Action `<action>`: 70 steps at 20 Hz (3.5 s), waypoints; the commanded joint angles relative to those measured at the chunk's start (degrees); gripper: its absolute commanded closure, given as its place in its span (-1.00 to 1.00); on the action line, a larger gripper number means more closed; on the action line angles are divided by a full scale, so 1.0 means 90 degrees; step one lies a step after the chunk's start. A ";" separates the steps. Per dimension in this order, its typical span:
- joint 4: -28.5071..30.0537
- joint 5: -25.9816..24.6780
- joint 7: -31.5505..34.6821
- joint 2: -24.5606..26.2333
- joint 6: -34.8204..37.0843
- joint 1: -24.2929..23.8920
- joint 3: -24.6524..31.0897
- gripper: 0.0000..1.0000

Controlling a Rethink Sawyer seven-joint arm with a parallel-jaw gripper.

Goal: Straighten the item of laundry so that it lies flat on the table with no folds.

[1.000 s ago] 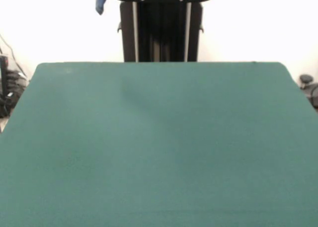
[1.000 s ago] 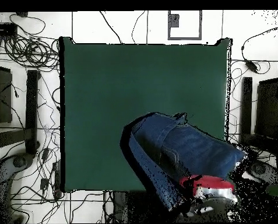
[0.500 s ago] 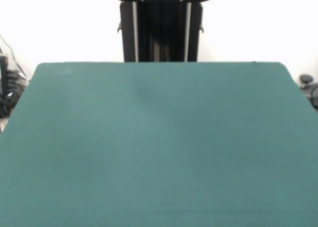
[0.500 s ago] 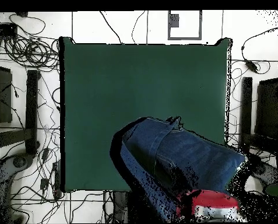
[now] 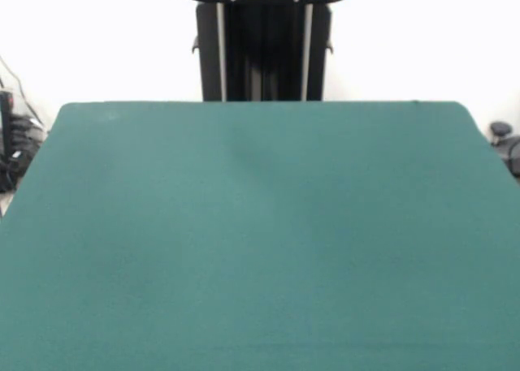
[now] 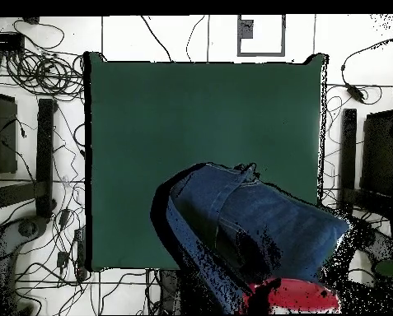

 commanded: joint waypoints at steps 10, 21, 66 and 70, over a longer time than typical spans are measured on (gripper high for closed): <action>-0.1509 -0.0387 -0.2378 0.0248 0.1765 -0.0699 0.1105 1.00; -0.1435 -0.0383 -0.2561 0.0196 0.1506 -0.0927 0.1342 -1.00; 0.2077 -0.0713 -0.2953 -0.0061 -0.1823 -0.0873 0.0916 -1.00; 0.2243 -0.0787 -0.3010 -0.0054 -0.2072 -0.0910 0.0917 -1.00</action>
